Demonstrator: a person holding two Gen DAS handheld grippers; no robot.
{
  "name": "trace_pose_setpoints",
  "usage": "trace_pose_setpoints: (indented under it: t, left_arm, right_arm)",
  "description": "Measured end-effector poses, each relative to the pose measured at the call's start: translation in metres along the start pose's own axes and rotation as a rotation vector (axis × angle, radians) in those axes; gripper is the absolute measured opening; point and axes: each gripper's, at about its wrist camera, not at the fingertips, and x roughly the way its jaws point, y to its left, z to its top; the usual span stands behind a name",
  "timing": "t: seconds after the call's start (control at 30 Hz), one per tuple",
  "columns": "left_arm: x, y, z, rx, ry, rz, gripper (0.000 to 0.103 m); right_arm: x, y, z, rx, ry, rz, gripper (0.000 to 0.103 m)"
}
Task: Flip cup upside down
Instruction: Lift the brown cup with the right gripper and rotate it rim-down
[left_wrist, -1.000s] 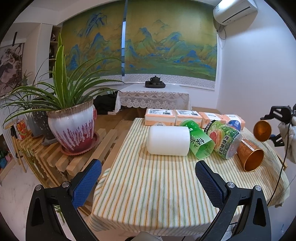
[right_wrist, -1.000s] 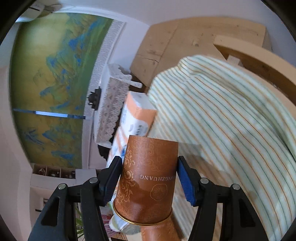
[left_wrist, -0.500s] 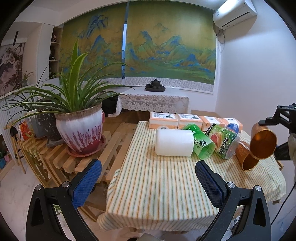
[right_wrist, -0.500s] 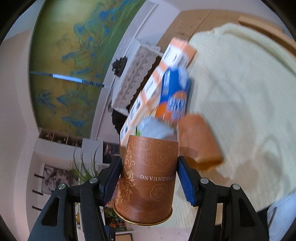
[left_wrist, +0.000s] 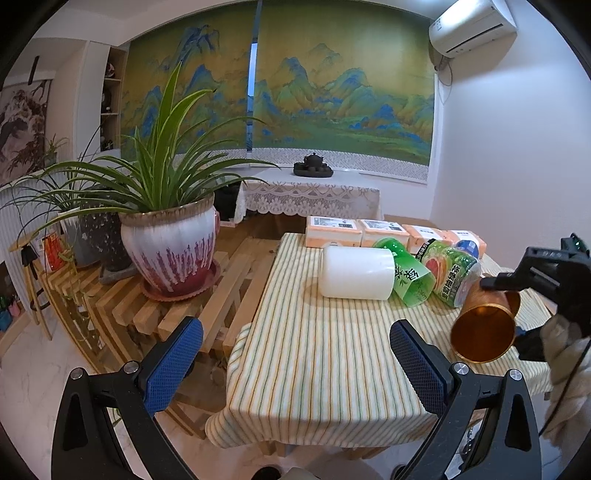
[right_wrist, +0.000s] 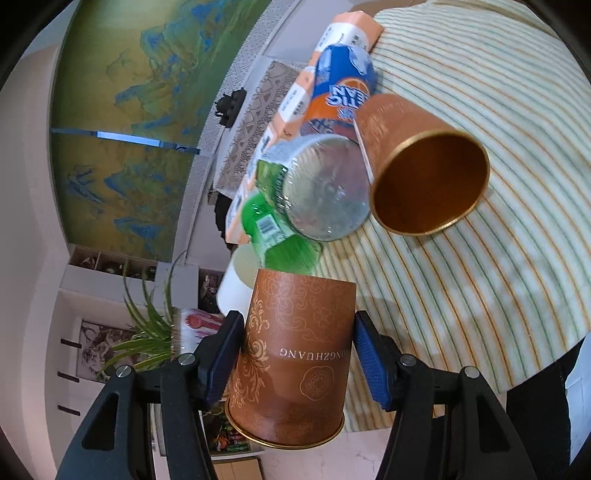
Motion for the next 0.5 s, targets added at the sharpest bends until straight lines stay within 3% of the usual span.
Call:
trace_pose_setpoints:
  t: [0.5]
  left_arm:
    - [0.004,0.004,-0.002,-0.012,0.010,0.003,0.103]
  right_arm:
    - [0.030,-0.006,-0.007,-0.004,-0.014,-0.076,0.058]
